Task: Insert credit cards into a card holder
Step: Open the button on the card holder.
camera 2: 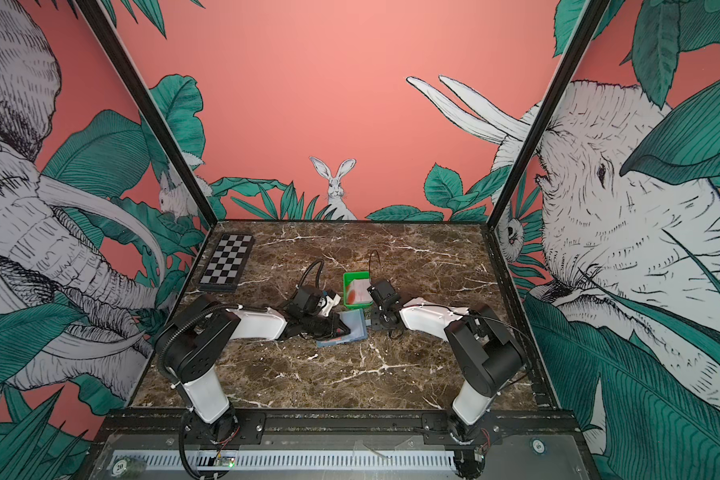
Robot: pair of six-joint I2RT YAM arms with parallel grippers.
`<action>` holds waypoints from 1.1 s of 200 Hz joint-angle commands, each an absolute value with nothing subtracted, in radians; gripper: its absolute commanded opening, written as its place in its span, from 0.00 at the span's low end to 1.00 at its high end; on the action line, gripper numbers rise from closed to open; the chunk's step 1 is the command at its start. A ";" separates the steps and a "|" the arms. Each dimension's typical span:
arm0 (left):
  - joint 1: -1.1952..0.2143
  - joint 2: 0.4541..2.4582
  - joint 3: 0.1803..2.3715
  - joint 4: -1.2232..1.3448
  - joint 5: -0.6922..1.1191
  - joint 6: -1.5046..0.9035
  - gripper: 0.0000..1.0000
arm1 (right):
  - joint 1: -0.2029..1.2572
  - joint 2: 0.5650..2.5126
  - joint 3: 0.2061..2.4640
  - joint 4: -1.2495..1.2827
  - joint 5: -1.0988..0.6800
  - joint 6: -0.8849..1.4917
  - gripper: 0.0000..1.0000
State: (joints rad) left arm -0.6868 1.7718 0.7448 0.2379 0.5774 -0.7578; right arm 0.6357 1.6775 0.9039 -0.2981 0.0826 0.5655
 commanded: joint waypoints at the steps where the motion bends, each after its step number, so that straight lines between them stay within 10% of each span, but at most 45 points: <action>1: -0.695 1.747 0.735 0.166 0.550 -0.755 0.11 | 0.641 1.688 0.930 -0.382 0.174 0.520 0.35; 220: -0.681 1.652 0.903 0.068 0.494 -0.660 0.08 | 0.641 1.529 1.037 -0.386 0.068 0.509 0.36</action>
